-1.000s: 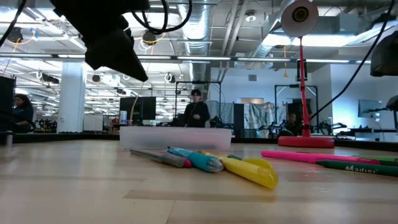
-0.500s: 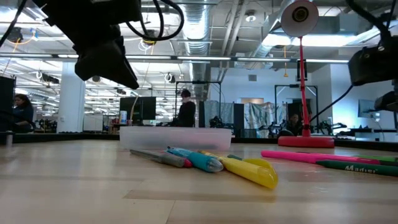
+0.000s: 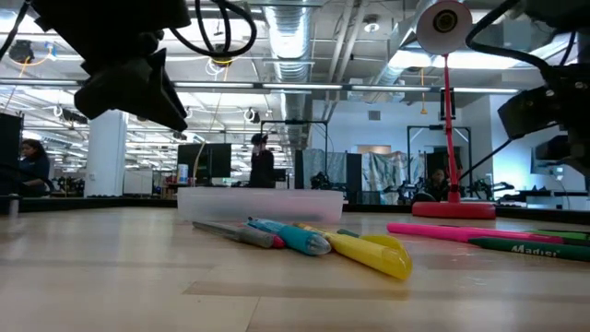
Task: Pick & place school supplies into a supply box
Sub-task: Put the black pen into the pink supply box
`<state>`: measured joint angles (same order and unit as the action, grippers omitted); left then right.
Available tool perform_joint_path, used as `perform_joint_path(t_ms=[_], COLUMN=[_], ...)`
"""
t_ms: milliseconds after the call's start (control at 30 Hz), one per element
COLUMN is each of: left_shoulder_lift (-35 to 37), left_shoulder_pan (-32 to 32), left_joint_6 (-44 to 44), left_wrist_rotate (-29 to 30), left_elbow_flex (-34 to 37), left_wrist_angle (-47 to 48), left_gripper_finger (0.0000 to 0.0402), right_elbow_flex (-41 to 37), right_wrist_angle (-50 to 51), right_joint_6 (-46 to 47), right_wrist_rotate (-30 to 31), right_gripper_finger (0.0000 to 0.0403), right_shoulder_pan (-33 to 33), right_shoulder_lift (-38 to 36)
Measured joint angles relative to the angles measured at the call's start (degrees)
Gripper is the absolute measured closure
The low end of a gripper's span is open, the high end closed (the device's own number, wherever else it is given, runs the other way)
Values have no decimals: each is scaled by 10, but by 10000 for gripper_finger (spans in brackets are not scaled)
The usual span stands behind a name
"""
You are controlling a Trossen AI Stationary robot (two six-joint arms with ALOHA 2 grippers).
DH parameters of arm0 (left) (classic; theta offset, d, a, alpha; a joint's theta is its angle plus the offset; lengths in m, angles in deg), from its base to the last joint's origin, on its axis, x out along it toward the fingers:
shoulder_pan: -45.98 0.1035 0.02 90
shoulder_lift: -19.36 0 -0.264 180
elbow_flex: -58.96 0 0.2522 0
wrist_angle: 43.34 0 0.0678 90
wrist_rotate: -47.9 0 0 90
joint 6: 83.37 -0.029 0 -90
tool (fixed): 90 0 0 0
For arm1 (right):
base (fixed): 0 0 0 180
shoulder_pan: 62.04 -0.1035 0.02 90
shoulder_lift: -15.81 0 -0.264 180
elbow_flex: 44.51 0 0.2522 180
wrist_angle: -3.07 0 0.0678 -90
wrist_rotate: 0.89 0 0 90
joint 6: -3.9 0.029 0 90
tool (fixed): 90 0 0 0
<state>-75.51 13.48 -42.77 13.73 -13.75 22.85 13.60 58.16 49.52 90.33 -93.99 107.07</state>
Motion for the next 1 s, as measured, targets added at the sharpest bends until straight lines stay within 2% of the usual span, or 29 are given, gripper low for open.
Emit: perform_joint_path(t_ms=[133, 333, 533, 833, 1000], left_shoulder_lift=[0, 0, 0, 0, 0], left_shoulder_pan=[-9, -17, -17, -17, -17], left_joint_6=[13, 41, 48, 61, 102], left_wrist_rotate=[0, 4, 4, 3, -26], left_elbow_flex=[0, 0, 0, 0, 0], left_wrist_angle=[20, 48, 57, 80, 112], left_gripper_finger=[274, 274, 274, 274, 274], right_elbow_flex=[13, 38, 74, 143, 160], right_wrist_angle=[33, 102, 143, 98, 5], right_joint_6=[-38, -41, -58, -177, -272], right_wrist_rotate=[59, 105, 183, 307, 347], right_gripper_finger=[394, 394, 394, 391, 389], right_shoulder_pan=[13, 28, 30, 52, 92], right_shoulder_lift=[2, 1, 0, -1, -1])
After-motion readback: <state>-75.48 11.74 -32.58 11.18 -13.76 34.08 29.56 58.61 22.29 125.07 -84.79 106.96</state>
